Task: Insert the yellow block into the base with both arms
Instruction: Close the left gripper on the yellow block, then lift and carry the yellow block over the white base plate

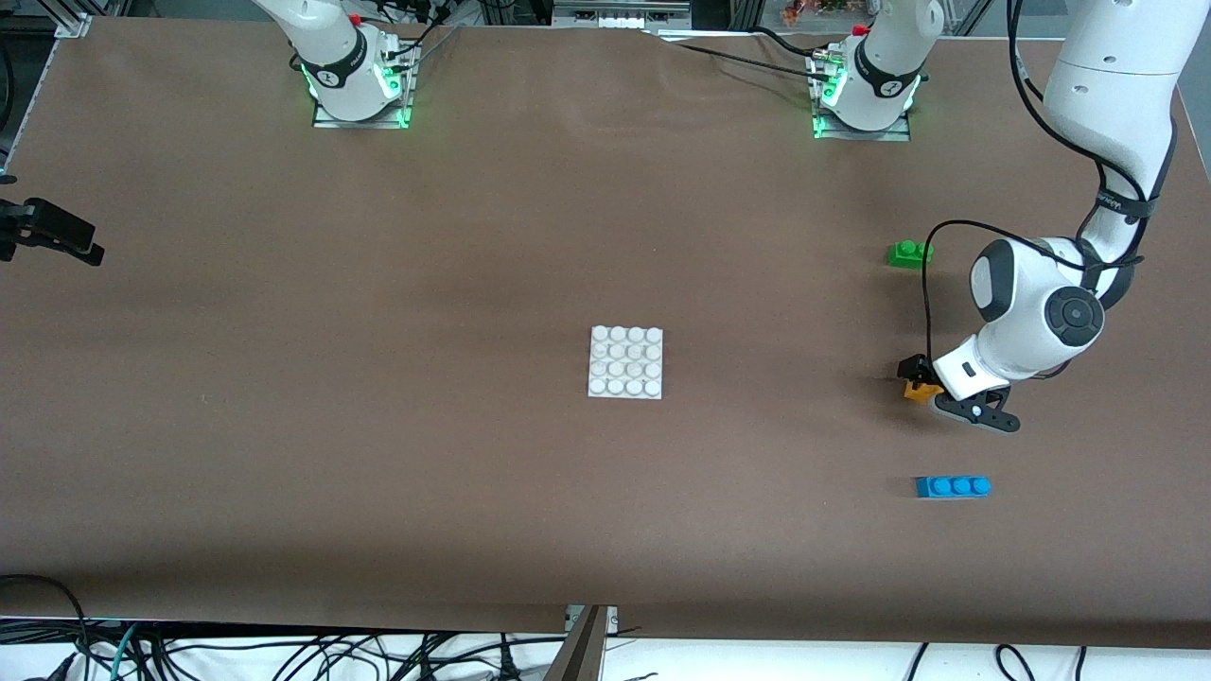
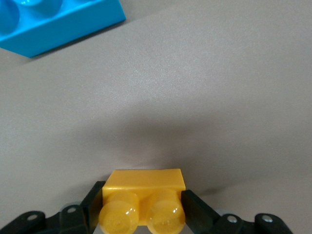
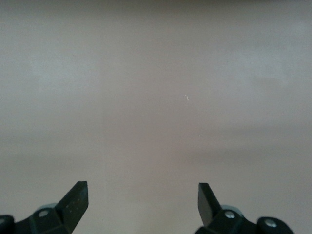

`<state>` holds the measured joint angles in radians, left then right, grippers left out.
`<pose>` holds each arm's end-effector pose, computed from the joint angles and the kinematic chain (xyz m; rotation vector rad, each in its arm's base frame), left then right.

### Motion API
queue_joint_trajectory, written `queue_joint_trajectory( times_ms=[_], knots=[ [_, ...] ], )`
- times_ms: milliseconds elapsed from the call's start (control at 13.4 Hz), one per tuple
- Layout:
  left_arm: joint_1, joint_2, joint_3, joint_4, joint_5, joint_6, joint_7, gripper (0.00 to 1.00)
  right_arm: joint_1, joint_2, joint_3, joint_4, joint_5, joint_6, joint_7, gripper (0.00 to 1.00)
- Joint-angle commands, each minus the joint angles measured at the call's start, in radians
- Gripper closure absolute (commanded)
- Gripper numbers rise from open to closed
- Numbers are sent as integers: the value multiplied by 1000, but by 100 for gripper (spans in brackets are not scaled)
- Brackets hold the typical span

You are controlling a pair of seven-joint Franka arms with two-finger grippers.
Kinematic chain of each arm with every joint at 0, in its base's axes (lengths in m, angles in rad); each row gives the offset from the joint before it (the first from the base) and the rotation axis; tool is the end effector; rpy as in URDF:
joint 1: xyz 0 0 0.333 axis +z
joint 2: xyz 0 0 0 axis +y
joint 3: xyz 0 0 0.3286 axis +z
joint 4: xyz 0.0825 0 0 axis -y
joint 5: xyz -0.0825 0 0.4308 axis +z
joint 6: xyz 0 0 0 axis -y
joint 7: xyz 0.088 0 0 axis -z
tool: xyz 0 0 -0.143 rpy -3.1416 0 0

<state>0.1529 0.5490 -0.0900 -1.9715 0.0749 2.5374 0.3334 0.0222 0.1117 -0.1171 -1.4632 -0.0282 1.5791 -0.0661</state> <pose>0.6492 0.0405 0.1278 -3.1014 0.4975 -0.0321 0.6353 -0.0607 0.5890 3.0998 -0.0432 0.0025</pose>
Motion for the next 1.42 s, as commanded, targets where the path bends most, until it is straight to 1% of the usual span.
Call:
queue_joint_trajectory(
  times_ms=[0,372,521,670,745,894,968,1192,1266,1341],
  knots=[
    [10,5,-11,-6,-9,9,6,42,-4,-9,4,-14,5,10,-14,0],
    [4,-32,-16,13,-9,-46,1,42,-4,-6,2,-14,5,10,-14,0],
    [-3,-55,-30,13,-9,-77,-20,42,-4,-6,2,-13,5,10,-14,0],
    [-3,-84,-62,13,-10,-92,-49,42,-4,-6,2,-13,5,10,-14,0],
    [-4,-89,-66,23,-10,-123,-68,42,-4,-6,2,-13,5,10,-14,0],
    [-4,-98,-103,57,-10,-187,-120,42,-4,-6,2,-13,5,10,-14,0],
    [-4,-116,-128,59,-10,-210,-163,42,-4,-6,2,-13,5,10,-14,0],
    [-6,-136,-267,75,-9,-247,-382,41,-4,-6,2,-13,4,10,-14,0],
    [-10,-132,-307,80,-9,-249,-461,41,-4,-6,2,-13,4,10,-14,0],
    [-35,-123,-332,95,-9,-249,-521,41,-4,-6,2,-13,4,10,-14,0]
  ],
)
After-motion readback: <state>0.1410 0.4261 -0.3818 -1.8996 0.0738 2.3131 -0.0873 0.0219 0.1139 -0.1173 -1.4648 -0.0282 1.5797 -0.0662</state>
